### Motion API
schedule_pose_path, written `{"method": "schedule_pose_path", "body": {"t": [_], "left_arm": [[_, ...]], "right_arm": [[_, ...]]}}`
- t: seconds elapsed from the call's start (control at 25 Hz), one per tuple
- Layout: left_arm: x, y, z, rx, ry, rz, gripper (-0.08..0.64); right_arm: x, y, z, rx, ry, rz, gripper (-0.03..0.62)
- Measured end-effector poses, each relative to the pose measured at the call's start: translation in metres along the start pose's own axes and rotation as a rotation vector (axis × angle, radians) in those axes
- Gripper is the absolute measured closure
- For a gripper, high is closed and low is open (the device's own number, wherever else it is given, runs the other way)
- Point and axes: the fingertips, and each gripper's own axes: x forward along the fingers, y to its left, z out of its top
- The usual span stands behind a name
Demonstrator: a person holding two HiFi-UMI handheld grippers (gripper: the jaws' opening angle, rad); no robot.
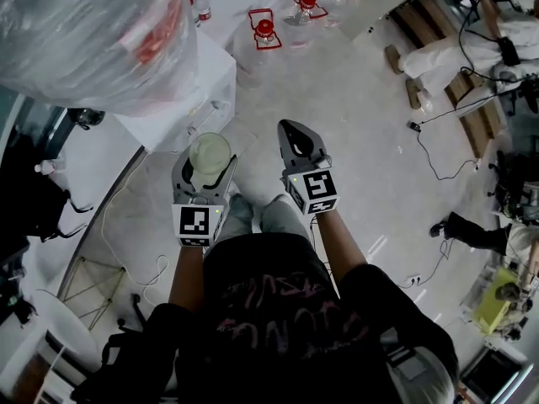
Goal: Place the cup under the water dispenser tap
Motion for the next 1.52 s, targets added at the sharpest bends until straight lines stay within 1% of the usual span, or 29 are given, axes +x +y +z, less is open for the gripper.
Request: {"method": "schedule_pose_path", "body": {"t": [0.12,0.24,0.28,0.36,0.48,0.6,0.68,0.76,0.92,1.04,1.28,1.4,1.52], "left_arm": [[0.008,-0.003,-0.009,0.007,0.013,-0.014,0.216],[0.021,-0.006,-0.009,-0.032,0.014,-0.014,0.216],[0.025,-0.007,-0.008,-0.046,0.002,-0.003,0.216],[0.031,-0.007,-0.010,-0.047,-0.020,0.033,0.216],[0.040,-0.011,-0.017,-0.050,-0.013,0.077,0.216],[0.049,-0.015,-0.025,-0.072,-0.009,0.124,0.216],[0.056,-0.017,-0.032,-0.086,-0.010,0.152,0.216],[0.063,-0.019,-0.042,-0.092,-0.005,0.171,0.216],[0.077,-0.024,-0.068,-0.115,0.015,0.186,0.216],[0.082,-0.023,-0.088,-0.129,0.028,0.207,0.216],[0.098,-0.017,-0.126,-0.158,0.042,0.246,0.216],[0.106,-0.017,-0.145,-0.159,0.049,0.254,0.216],[0.114,-0.010,-0.166,-0.158,0.057,0.283,0.216]], "right_arm": [[0.005,-0.007,-0.002,0.001,-0.002,0.002,0.578],[0.013,-0.016,-0.004,0.013,-0.007,0.022,0.578],[0.016,-0.019,-0.005,0.014,-0.006,0.029,0.578],[0.020,-0.025,-0.008,0.018,-0.004,0.046,0.578],[0.026,-0.030,-0.016,0.015,0.007,0.090,0.578],[0.030,-0.036,-0.026,0.014,0.021,0.138,0.578],[0.035,-0.041,-0.028,0.013,0.017,0.152,0.578],[0.039,-0.046,-0.035,0.013,0.019,0.161,0.578],[0.047,-0.056,-0.066,0.021,0.055,0.185,0.578],[0.054,-0.055,-0.088,0.028,0.074,0.201,0.578],[0.068,-0.061,-0.104,0.043,-0.009,0.201,0.578],[0.074,-0.066,-0.125,0.044,0.007,0.201,0.578],[0.079,-0.072,-0.145,0.044,0.018,0.209,0.578]]}}
